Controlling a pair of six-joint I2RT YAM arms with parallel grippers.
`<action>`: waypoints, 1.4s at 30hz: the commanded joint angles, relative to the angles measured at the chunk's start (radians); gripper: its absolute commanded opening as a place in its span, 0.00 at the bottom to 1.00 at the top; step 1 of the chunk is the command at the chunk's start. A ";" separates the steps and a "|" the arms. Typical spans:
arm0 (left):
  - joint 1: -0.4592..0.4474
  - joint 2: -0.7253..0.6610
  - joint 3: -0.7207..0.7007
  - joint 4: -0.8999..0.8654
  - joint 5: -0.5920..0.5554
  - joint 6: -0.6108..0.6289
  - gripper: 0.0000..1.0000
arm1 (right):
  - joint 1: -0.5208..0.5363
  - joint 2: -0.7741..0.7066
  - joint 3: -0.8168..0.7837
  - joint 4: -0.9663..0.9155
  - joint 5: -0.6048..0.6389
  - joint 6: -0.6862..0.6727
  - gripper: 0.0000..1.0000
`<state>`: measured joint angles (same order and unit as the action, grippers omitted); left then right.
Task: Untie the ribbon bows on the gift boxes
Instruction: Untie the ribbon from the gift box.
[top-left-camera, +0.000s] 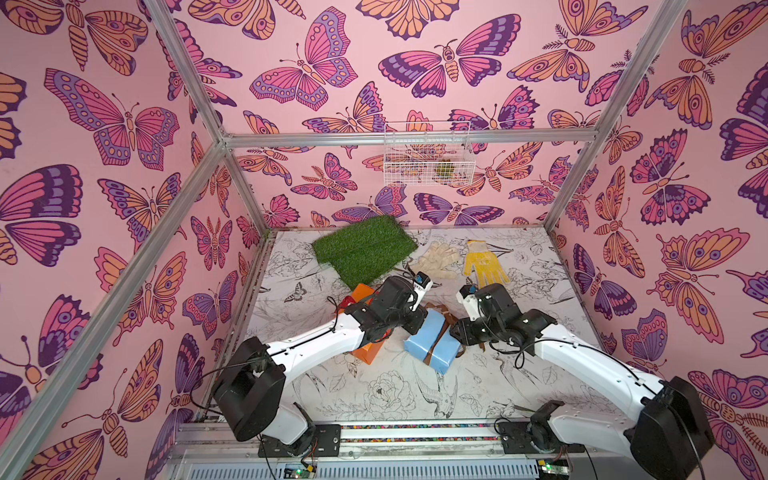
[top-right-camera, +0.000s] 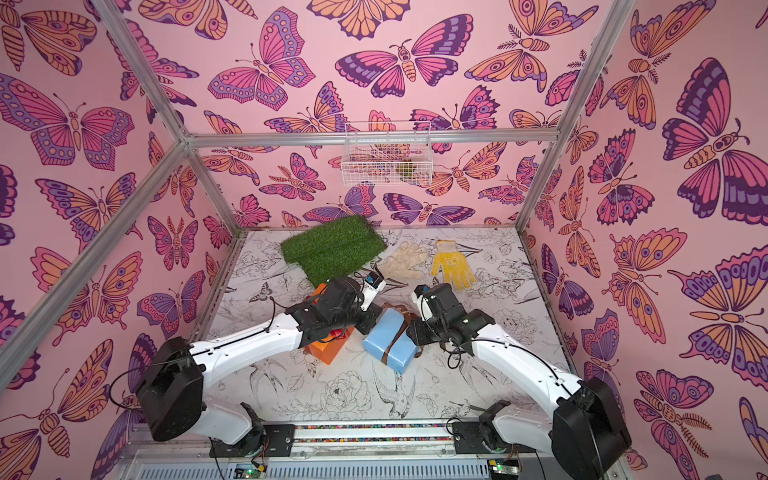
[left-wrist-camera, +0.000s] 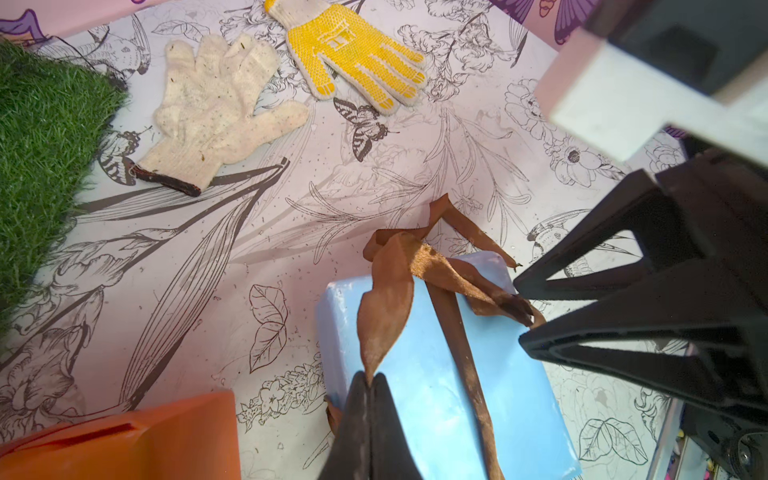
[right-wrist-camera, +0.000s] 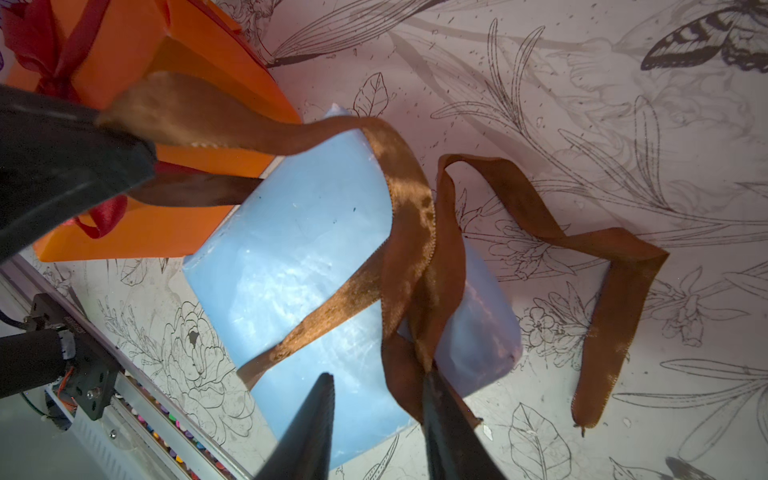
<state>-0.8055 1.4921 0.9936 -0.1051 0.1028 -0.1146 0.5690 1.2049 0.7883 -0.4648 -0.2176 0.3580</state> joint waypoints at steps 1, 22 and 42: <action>0.002 -0.030 -0.031 -0.007 -0.020 -0.014 0.00 | -0.003 0.022 -0.011 0.012 0.007 -0.013 0.37; 0.002 -0.092 -0.131 0.021 -0.045 -0.057 0.00 | -0.004 0.017 -0.019 -0.054 0.085 0.001 0.34; 0.018 -0.099 -0.165 0.020 -0.200 -0.154 0.00 | -0.003 -0.011 0.012 -0.037 0.082 -0.029 0.26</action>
<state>-0.7959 1.4136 0.8497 -0.0967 -0.0505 -0.2356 0.5690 1.2057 0.7662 -0.4969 -0.1394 0.3386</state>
